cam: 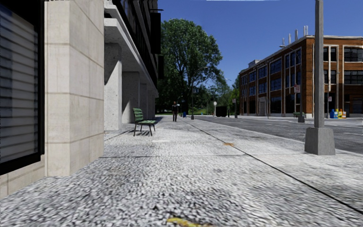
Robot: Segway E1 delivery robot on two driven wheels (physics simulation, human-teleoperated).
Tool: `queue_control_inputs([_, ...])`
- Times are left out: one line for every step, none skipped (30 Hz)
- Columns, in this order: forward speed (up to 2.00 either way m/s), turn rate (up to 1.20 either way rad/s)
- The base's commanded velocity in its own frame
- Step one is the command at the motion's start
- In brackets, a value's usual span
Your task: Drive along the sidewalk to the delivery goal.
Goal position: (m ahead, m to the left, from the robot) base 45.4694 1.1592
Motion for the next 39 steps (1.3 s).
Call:
queue_control_inputs([2.00,-0.21])
queue_control_inputs([2.00,-0.21])
queue_control_inputs([2.00,-0.18])
queue_control_inputs([2.00,-0.02])
queue_control_inputs([2.00,0.00])
queue_control_inputs([2.00,0.00])
queue_control_inputs([2.00,0.00])
queue_control_inputs([2.00,0.00])
queue_control_inputs([2.00,0.00])
queue_control_inputs([2.00,0.00])
queue_control_inputs([2.00,0.00])
queue_control_inputs([2.00,0.00])
queue_control_inputs([2.00,0.00])
queue_control_inputs([2.00,0.00])
queue_control_inputs([2.00,0.00])
queue_control_inputs([2.00,0.00])
queue_control_inputs([2.00,0.00])
queue_control_inputs([2.00,0.00])
queue_control_inputs([2.00,0.00])
queue_control_inputs([2.00,0.00])
queue_control_inputs([2.00,0.00])
queue_control_inputs([2.00,0.00])
queue_control_inputs([2.00,0.00])
queue_control_inputs([2.00,0.00])
queue_control_inputs([2.00,0.00])
queue_control_inputs([2.00,0.00])
queue_control_inputs([2.00,0.00])
queue_control_inputs([2.00,0.00])
queue_control_inputs([2.00,0.00])
queue_control_inputs([2.00,0.00])
queue_control_inputs([2.00,0.00])
queue_control_inputs([2.00,0.00])
queue_control_inputs([2.00,0.00])
queue_control_inputs([2.00,0.00])
queue_control_inputs([2.00,0.00])
queue_control_inputs([2.00,0.00])
queue_control_inputs([2.00,0.00])
queue_control_inputs([2.00,0.00])
queue_control_inputs([2.00,0.00])
